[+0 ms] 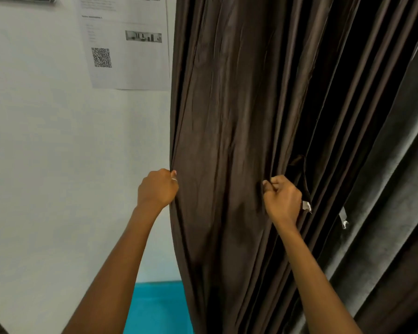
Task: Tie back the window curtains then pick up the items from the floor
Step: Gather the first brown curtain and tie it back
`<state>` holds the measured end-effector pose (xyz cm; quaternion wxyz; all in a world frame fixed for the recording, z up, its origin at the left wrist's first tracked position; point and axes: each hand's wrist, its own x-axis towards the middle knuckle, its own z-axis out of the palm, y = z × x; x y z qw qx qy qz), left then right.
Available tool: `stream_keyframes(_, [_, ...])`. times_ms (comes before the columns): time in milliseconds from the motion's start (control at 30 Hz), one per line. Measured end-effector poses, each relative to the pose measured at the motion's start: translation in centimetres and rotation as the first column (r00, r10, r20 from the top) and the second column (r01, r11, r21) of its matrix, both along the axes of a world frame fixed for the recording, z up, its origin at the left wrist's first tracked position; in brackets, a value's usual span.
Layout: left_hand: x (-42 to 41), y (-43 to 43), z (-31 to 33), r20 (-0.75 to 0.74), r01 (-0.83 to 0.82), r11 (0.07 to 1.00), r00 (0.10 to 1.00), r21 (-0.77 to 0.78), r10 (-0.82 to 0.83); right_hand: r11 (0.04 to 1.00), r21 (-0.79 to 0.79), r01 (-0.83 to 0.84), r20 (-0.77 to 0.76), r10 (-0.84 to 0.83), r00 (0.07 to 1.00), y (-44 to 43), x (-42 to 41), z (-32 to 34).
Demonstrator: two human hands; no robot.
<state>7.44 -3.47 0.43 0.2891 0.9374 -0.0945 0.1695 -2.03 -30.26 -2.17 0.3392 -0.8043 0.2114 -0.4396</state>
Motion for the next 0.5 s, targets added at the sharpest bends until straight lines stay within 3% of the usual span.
stream_keyframes(233, [-2.6, -4.8, -0.5, -0.01, 0.155, 0.988, 0.988, 0.017, -0.155, 0.968, -0.095, -0.232, 0.039, 0.236, 0.971, 5.7, 1.0, -1.4])
stream_keyframes(500, [-3.2, -6.0, -0.9, -0.021, 0.345, 0.929, 0.936, -0.135, -0.351, 0.93, -0.062, -0.361, 0.069, 0.365, 0.928, 9.3, 2.0, -1.8])
